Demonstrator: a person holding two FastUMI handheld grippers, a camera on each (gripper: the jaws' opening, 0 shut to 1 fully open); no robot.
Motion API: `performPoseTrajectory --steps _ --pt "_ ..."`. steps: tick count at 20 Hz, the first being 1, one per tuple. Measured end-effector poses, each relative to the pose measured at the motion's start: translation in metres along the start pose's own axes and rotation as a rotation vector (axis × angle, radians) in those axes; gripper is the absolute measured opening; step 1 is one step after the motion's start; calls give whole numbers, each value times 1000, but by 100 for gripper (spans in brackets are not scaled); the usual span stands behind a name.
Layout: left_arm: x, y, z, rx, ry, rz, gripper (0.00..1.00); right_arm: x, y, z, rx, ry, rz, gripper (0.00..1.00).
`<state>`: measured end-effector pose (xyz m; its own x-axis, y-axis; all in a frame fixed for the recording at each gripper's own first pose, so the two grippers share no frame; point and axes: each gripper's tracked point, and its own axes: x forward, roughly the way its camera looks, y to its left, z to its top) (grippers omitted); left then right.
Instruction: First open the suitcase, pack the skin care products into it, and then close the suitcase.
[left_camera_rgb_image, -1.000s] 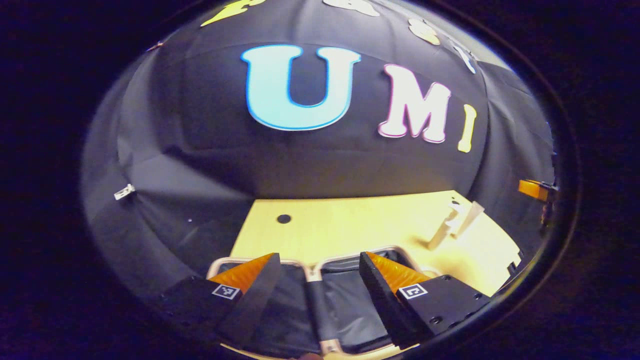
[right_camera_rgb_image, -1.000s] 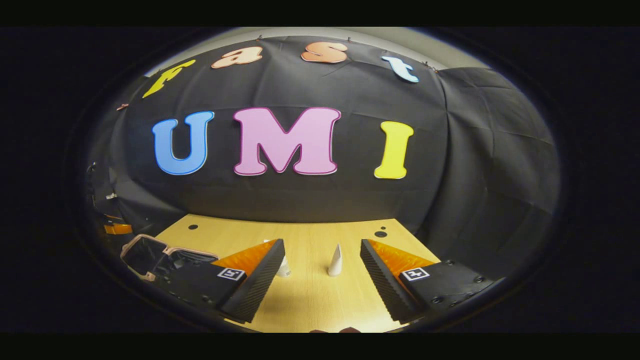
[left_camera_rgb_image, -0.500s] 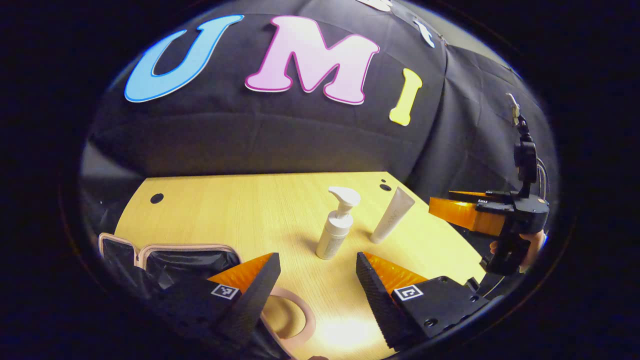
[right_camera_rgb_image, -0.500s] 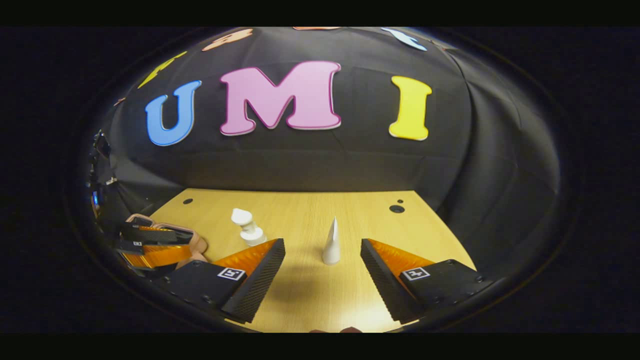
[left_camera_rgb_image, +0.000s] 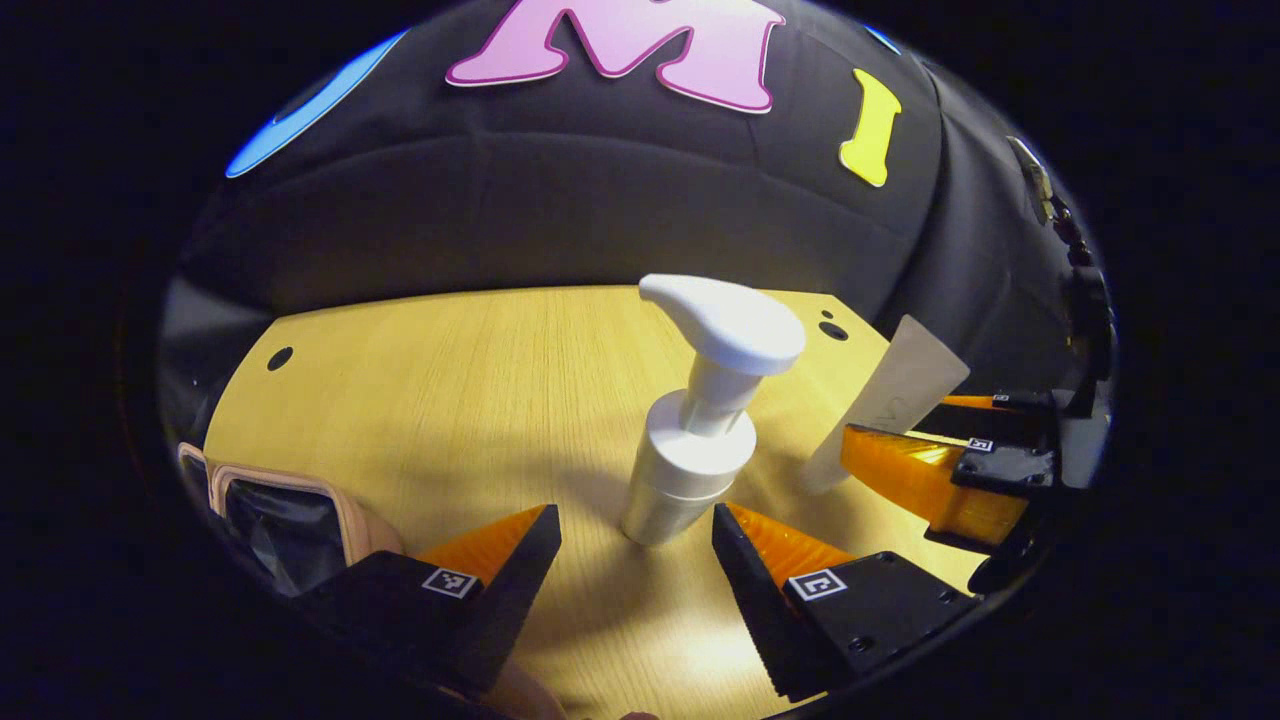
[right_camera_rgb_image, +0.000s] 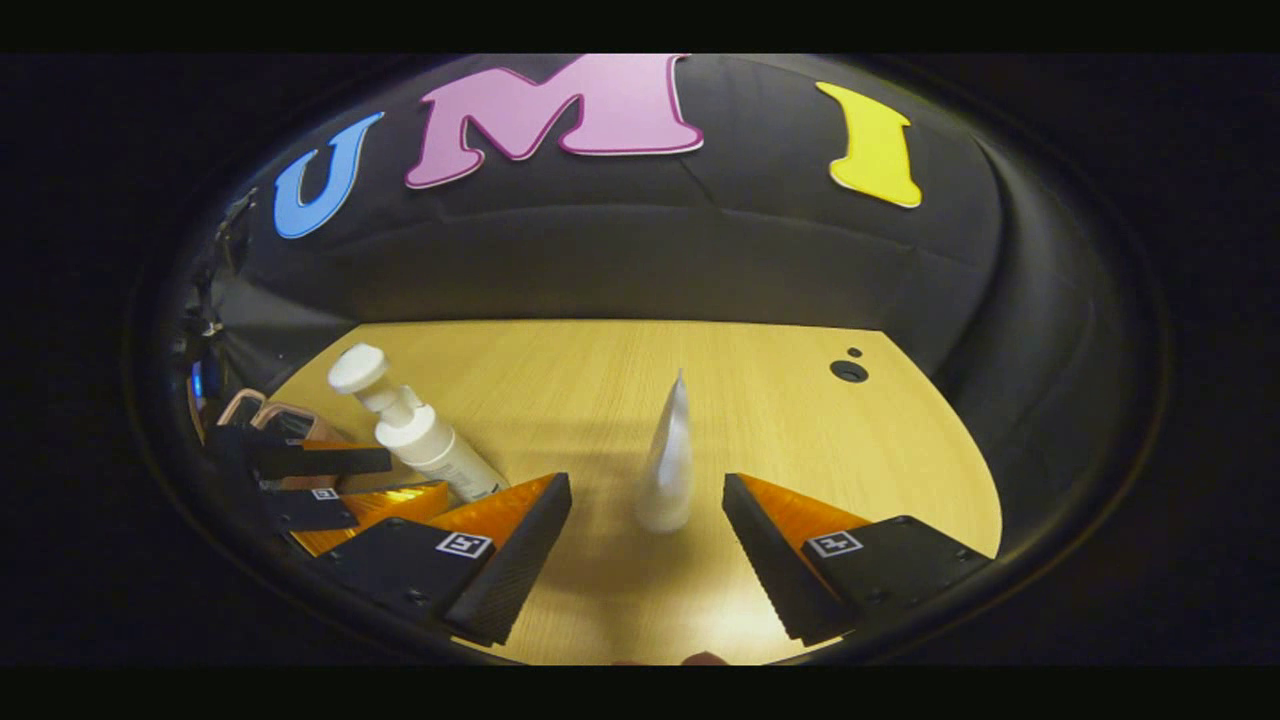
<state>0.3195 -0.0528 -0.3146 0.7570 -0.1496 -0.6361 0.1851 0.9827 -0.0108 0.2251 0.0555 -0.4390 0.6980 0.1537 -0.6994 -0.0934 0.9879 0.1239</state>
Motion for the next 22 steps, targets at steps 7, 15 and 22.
performPoseTrajectory --steps 7,15,22 --pt "36 -16 13 35 -12 -6 97 31 -3 -18 14 40 9 96" --pt "31 -22 13 53 67 -36 58 34 -6 -23 92 73 13 29" --pt "-93 -8 12 116 136 -159 56 -31 18 -5 109 59 79 37"
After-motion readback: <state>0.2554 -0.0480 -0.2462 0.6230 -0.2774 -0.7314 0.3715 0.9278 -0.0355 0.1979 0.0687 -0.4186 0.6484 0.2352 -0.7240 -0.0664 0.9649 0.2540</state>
